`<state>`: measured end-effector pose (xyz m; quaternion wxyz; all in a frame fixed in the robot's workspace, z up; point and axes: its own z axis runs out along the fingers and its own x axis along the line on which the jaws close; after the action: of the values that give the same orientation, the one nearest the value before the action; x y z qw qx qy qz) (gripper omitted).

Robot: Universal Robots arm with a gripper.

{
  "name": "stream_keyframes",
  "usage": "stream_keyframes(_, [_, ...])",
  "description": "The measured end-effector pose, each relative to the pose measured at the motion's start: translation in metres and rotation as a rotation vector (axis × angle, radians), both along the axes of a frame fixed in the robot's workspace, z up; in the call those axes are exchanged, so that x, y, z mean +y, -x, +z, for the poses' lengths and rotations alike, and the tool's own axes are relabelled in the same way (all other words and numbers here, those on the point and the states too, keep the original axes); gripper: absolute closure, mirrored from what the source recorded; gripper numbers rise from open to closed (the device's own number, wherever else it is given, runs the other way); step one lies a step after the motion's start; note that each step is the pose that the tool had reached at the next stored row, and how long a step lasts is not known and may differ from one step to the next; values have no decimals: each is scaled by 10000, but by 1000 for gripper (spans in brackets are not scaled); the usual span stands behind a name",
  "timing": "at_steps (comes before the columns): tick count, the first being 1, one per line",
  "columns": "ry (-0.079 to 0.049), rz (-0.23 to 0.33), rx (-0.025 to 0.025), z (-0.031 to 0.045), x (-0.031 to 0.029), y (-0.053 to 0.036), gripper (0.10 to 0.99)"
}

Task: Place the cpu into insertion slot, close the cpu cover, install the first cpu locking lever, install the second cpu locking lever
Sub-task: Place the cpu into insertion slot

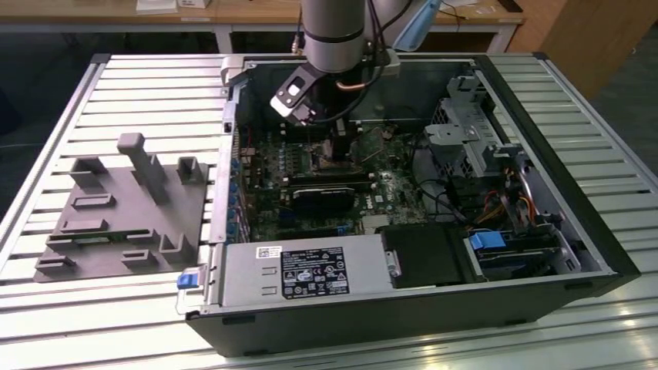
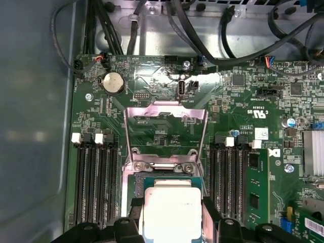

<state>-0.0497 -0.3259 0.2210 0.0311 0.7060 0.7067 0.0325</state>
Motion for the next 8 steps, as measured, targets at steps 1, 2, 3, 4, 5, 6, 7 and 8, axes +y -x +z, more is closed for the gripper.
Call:
stream_keyframes(1, [0, -7, 0, -6, 7, 0, 549])
stream_keyframes(2, [0, -11, -1, -13, 14, 0, 549])
stream_keyframes(3, [-2, -13, -2, -20, 20, 0, 549])
stream_keyframes(4, [-1, -15, -1, -27, 24, 0, 549])
stream_keyframes(5, [-1, -17, -1, -34, 28, 0, 549])
stream_keyframes(6, [0, -19, 0, -41, 30, 0, 549])
stream_keyframes(7, [-1, -21, -1, -48, 32, 0, 549])
stream_keyframes(8, [0, -23, 0, -55, 33, 0, 549])
